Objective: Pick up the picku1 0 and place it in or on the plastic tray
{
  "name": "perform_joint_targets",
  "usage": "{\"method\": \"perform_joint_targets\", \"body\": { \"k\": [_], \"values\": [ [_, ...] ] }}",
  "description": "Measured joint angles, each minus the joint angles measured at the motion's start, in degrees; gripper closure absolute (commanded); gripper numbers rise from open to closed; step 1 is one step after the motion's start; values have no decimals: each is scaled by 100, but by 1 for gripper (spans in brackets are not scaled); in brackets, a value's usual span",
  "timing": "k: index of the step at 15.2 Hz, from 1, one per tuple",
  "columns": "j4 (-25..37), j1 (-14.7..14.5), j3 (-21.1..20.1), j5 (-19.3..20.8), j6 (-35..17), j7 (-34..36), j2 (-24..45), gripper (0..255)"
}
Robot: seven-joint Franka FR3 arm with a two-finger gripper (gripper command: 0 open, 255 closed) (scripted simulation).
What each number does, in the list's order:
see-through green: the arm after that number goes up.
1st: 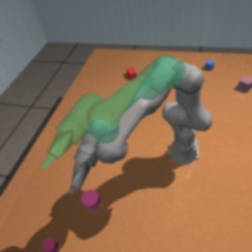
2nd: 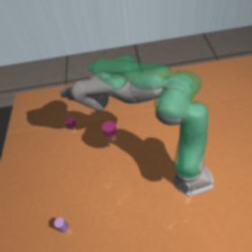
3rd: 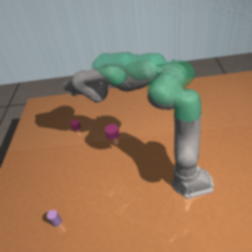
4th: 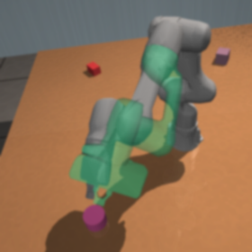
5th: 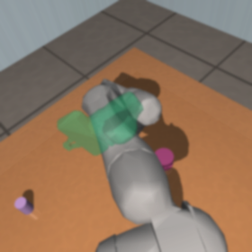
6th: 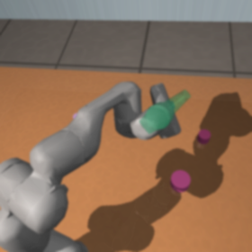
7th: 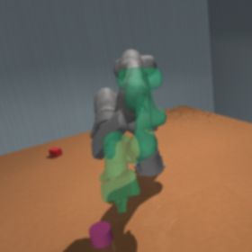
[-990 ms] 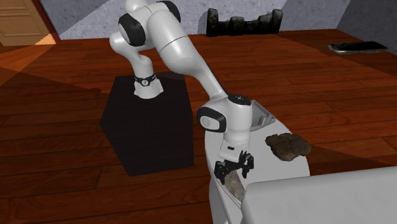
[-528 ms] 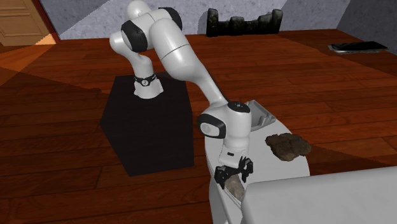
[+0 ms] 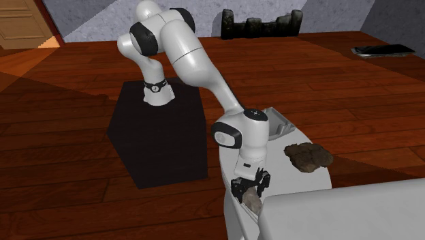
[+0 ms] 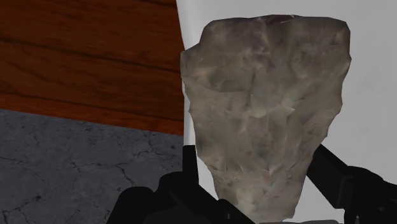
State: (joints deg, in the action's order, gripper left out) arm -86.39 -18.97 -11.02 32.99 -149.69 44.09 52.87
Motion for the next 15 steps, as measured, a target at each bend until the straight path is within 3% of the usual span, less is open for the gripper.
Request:
{"method": "perform_joint_targets", "body": {
  "k": [15],
  "values": [
    [-169, 92, -142, -113, 256, -120, -414, 255]
  ]
}}
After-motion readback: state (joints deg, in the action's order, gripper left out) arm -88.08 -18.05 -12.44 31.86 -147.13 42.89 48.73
